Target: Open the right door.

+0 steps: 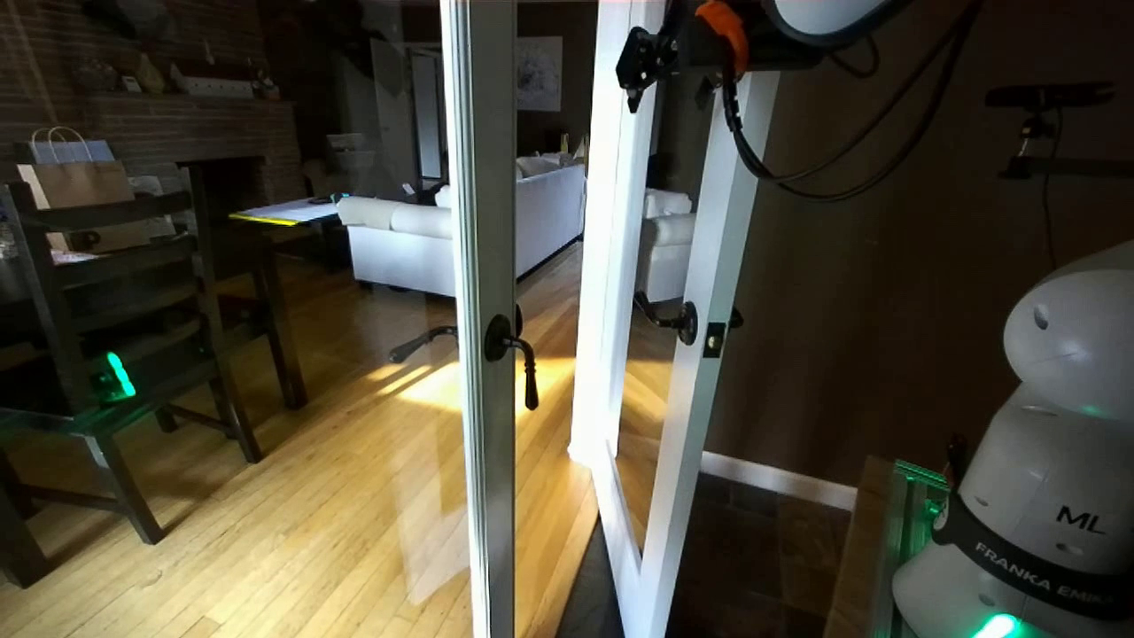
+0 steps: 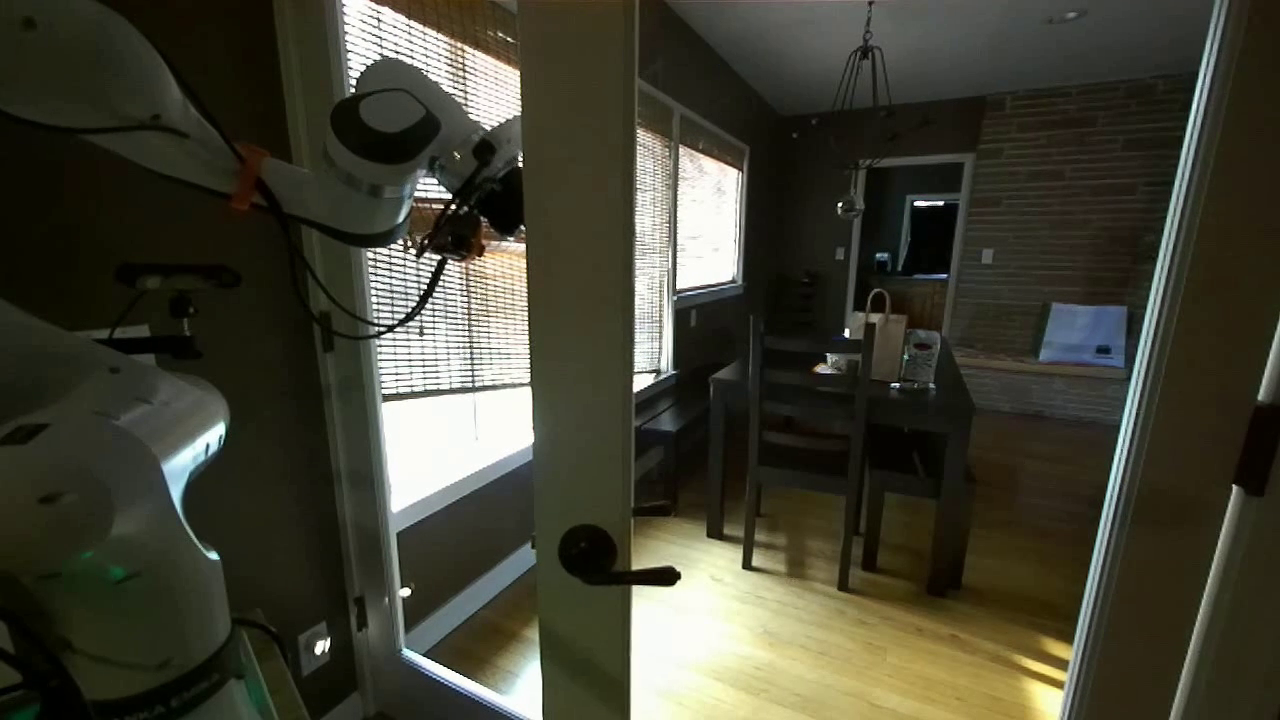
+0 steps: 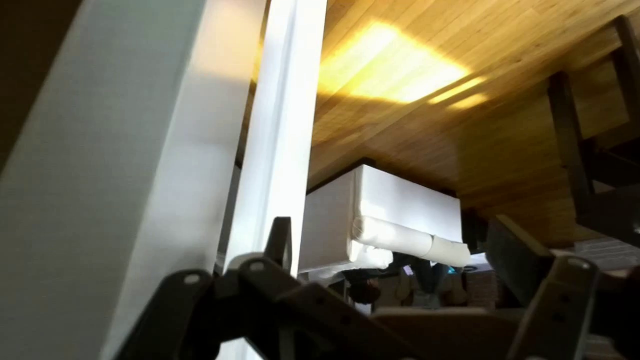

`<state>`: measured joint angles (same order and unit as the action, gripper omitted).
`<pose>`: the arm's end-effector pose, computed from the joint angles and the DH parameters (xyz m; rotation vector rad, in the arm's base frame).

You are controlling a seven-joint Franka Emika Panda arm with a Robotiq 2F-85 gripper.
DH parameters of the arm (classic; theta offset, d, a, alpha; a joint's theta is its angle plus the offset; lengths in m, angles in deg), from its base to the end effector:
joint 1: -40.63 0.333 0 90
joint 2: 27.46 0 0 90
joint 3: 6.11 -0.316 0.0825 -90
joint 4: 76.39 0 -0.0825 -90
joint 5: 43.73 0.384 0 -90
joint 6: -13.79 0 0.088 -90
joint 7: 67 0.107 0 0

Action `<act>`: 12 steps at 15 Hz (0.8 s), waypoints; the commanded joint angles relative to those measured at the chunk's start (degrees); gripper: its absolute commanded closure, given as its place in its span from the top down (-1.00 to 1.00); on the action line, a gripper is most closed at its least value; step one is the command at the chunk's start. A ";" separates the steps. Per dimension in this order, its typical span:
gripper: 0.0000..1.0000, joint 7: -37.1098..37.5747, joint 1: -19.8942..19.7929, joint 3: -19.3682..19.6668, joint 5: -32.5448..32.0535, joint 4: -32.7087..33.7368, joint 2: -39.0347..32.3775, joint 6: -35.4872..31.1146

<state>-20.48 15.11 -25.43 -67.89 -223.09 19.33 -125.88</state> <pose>0.3670 -0.0160 0.5812 2.3971 -0.8773 1.0594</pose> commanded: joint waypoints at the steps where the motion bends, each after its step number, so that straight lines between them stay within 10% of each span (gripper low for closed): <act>1: 1.00 1.11 -1.63 1.14 -2.63 0.23 3.01 5.57; 12: 1.00 -0.36 -4.00 10.21 -7.22 1.24 6.26 11.42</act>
<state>-20.51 12.27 -17.56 -72.79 -222.67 24.53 -115.83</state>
